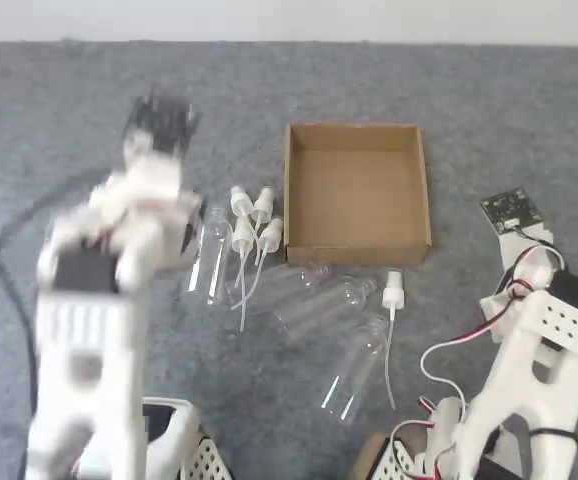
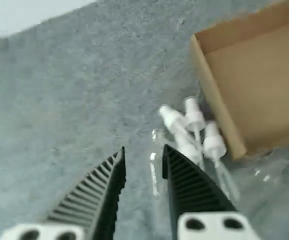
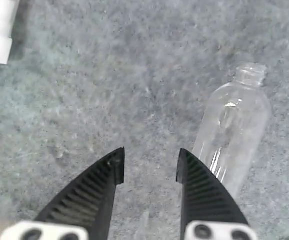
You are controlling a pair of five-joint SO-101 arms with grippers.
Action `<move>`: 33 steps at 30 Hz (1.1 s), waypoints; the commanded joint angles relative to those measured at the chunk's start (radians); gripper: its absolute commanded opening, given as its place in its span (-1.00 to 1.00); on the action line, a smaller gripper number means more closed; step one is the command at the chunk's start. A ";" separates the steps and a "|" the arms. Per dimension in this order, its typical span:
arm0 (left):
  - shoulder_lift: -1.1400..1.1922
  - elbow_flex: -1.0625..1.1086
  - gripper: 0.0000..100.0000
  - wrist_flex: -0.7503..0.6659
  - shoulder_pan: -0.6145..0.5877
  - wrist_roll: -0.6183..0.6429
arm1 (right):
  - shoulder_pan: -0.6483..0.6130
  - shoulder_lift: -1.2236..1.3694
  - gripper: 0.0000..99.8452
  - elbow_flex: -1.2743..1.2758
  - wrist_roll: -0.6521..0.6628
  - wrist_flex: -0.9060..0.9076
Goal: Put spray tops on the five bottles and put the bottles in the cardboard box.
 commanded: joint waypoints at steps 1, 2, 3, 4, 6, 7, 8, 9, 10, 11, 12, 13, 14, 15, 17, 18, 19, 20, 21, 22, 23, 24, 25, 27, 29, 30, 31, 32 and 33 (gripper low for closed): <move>0.433 -0.328 -0.77 0.009 0.055 0.180 | 0.010 -0.039 -0.74 -0.003 0.014 -0.013; 0.506 -0.371 -0.77 0.009 0.068 0.210 | 0.013 -0.041 -0.74 0.000 0.014 -0.013; 0.577 -0.406 -0.76 0.009 0.080 0.238 | 0.013 -0.042 -0.74 0.002 0.015 -0.013; 0.641 -0.443 -0.74 0.008 0.092 0.264 | 0.013 -0.042 -0.74 0.002 0.023 -0.013; 0.758 -0.501 -0.65 -0.015 0.103 0.324 | 0.012 -0.042 -0.74 0.002 0.034 -0.013; 0.809 -0.530 -0.61 -0.034 0.101 0.348 | 0.012 -0.042 -0.74 0.002 0.032 -0.013; 0.855 -0.552 -0.58 -0.055 0.100 0.371 | 0.012 -0.042 -0.74 0.002 0.032 -0.013; 0.895 -0.572 -0.58 -0.074 0.091 0.390 | 0.013 -0.042 -0.74 0.002 0.032 -0.012; 0.928 -0.588 -0.59 -0.089 0.084 0.408 | 0.015 -0.042 -0.74 0.002 0.032 -0.010; 0.961 -0.602 -0.60 -0.101 0.078 0.423 | 0.016 -0.042 -0.74 0.002 0.034 -0.010; 0.987 -0.615 -0.60 -0.104 0.074 0.433 | 0.018 -0.042 -0.74 0.002 0.034 -0.010; 1.007 -0.625 -0.60 -0.104 0.064 0.433 | 0.018 -0.041 -0.74 0.002 0.034 -0.010; 1.019 -0.631 -0.60 -0.101 0.057 0.433 | 0.018 -0.038 -0.74 0.002 0.034 -0.010; 1.026 -0.634 -0.60 -0.101 0.048 0.431 | 0.018 -0.036 -0.74 0.002 0.034 -0.010; 1.040 -0.634 -0.60 -0.106 0.032 0.431 | 0.012 -0.033 -0.74 0.003 0.032 -0.008; 1.046 -0.634 -0.60 -0.109 0.025 0.431 | 0.010 -0.035 -0.74 0.008 0.028 -0.008; 1.053 -0.633 -0.60 -0.110 0.023 0.430 | 0.008 -0.042 -0.74 0.020 0.028 -0.013; 1.063 -0.634 -0.60 -0.110 0.023 0.430 | 0.001 -0.044 -0.74 0.028 0.028 -0.013; 1.074 -0.638 -0.60 -0.110 0.023 0.430 | -0.012 -0.044 -0.74 0.037 0.028 -0.013; 1.083 -0.639 -0.60 -0.112 0.028 0.430 | -0.024 -0.044 -0.74 0.044 0.028 -0.013; 1.092 -0.638 -0.60 -0.126 0.031 0.430 | -0.031 -0.044 -0.74 0.058 0.028 -0.013; 1.103 -0.636 -0.60 -0.140 0.032 0.430 | -0.039 -0.044 -0.74 0.066 0.028 -0.013; 1.114 -0.636 -0.60 -0.153 0.034 0.430 | -0.047 -0.044 -0.74 0.071 0.028 -0.013; 1.138 -0.638 -0.60 -0.167 0.029 0.430 | -0.050 -0.044 -0.74 0.075 0.028 -0.013; 1.165 -0.639 -0.60 -0.167 0.025 0.428 | -0.048 -0.044 -0.74 0.075 0.028 -0.013; 1.175 -0.636 -0.60 -0.167 0.025 0.428 | -0.048 -0.044 -0.74 0.075 0.028 -0.013; 1.186 -0.636 -0.60 -0.167 0.025 0.428 | -0.048 -0.044 -0.74 0.074 0.028 -0.013; 1.197 -0.634 -0.60 -0.166 0.025 0.428 | -0.048 -0.044 -0.74 0.074 0.028 -0.013; 1.203 -0.634 -0.60 -0.166 0.028 0.420 | -0.048 -0.044 -0.74 0.074 0.028 -0.013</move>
